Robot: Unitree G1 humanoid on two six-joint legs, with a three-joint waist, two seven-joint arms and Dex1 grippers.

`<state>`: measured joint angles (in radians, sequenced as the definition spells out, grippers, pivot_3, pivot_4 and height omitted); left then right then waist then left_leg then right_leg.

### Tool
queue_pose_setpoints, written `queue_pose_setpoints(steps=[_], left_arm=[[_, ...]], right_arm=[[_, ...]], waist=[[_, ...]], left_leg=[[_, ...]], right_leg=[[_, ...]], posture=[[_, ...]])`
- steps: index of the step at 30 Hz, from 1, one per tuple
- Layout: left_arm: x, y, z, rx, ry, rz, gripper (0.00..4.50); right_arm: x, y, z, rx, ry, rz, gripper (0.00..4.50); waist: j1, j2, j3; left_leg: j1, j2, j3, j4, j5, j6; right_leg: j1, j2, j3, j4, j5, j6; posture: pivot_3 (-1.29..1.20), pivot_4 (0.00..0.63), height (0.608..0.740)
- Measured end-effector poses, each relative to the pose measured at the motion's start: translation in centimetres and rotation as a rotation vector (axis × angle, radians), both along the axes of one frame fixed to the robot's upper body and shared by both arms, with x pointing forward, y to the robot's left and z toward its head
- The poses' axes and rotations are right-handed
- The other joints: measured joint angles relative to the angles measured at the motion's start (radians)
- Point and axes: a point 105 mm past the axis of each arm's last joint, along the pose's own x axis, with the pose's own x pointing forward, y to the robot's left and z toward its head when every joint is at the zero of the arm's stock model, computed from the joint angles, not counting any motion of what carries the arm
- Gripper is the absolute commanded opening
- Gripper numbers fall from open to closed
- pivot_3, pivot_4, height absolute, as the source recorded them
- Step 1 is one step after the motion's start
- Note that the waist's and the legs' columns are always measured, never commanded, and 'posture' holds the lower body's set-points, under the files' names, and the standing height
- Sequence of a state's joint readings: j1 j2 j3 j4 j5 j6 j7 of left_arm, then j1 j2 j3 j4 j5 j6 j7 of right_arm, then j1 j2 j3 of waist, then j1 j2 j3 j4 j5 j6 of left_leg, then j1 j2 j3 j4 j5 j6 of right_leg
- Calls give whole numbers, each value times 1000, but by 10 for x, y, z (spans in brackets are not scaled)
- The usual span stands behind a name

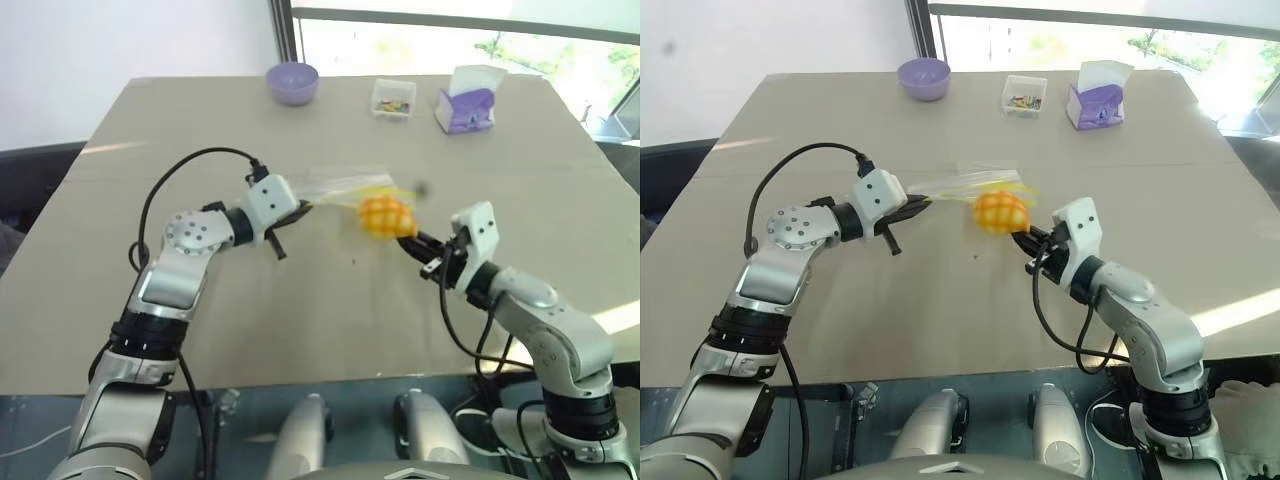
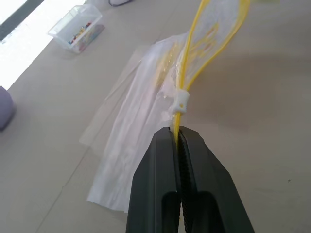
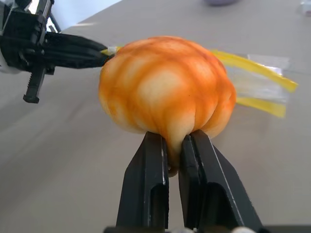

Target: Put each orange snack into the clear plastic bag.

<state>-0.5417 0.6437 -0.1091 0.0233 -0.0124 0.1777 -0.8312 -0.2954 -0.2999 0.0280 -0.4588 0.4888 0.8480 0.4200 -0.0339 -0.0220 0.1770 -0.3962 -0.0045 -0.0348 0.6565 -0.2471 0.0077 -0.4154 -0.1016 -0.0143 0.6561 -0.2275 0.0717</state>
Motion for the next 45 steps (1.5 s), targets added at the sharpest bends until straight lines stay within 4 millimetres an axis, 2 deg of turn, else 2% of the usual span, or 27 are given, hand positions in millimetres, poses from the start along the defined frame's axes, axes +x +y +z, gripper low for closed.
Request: queue_pose_setpoints(steps=[7, 11, 19, 26, 32, 37, 41, 45], left_arm=[[-10, -10, 4, 15, -61, -65, 0], [-16, -10, -4, 61, -70, -100, 0], [-23, -10, -8, 113, -99, -147, 0], [-27, -13, -11, 108, -65, -188, 0], [-31, -15, -15, 105, -39, -215, 0], [-32, -18, -17, 101, -30, -231, 0], [-33, -18, -16, 105, -40, -237, 0], [-32, -21, -10, 131, -93, -264, 0]], right_arm=[[18, 0, -8, 0, 65, -22, 35], [20, 0, -5, 38, 101, -20, 35], [22, -1, 0, 69, 143, -25, 35], [31, -11, -18, -107, 136, -120, 35], [35, -7, -16, -124, 114, -129, 35], [33, 11, -10, 11, 144, -89, 35], [33, 12, -11, -7, 143, -86, 35], [34, 11, -19, -110, 124, -93, 35]], waist=[[0, 0, 0], [-1, 0, 0], [0, 0, 0], [-1, 0, 0], [-3, 0, 0], [-4, 0, 0], [-2, 0, 0], [-2, 0, 0]], left_leg=[[0, 0, 0, 0, 0, 0], [0, 0, 0, 0, 0, 0], [0, 0, 0, 0, 0, 0], [0, 0, 0, 0, 0, 1], [0, 0, 0, 0, 0, 1], [0, 0, 0, 0, 0, 1], [-1, 0, 0, 0, 0, 1], [0, 0, 0, 0, 0, 1]], right_leg=[[0, 0, 0, 0, 0, 0], [0, 0, 0, 0, 0, 0], [0, 0, 0, 0, 0, 0], [0, 0, 0, 0, 0, 0], [0, 0, 0, 0, 0, 0], [0, 0, 0, 0, 0, 0], [0, 0, 0, 0, 0, 0], [0, 0, 0, 0, 0, 0]], posture=[[0, 150, 740], [0, 150, 740], [0, 150, 740], [0, 150, 740], [0, 150, 740], [0, 150, 740], [0, 150, 740], [0, 150, 740]])
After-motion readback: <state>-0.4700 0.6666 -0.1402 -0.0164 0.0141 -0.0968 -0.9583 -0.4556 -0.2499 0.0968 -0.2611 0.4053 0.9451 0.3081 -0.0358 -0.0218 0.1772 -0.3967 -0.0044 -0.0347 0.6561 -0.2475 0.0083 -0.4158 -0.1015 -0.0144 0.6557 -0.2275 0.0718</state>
